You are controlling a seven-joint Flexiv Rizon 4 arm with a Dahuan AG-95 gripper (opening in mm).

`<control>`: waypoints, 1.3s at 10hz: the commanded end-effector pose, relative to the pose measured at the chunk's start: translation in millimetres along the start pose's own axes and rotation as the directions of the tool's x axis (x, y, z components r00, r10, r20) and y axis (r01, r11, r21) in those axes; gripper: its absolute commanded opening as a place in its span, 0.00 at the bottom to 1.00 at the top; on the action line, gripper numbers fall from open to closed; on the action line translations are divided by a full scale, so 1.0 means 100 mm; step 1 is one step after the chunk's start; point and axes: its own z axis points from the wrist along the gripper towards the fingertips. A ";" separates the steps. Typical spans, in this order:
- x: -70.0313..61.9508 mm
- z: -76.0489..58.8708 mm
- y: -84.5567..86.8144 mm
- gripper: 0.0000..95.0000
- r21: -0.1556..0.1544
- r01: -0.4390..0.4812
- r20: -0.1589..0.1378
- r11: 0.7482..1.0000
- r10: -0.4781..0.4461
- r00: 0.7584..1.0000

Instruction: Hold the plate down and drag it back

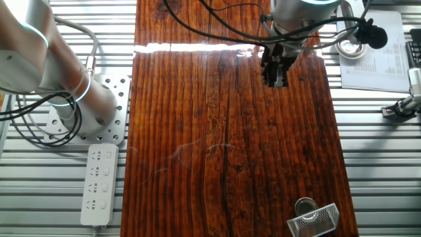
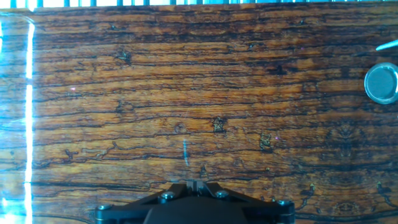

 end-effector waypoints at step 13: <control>0.02 0.01 0.00 0.00 -0.003 0.012 -0.001 1.000 -0.012 1.000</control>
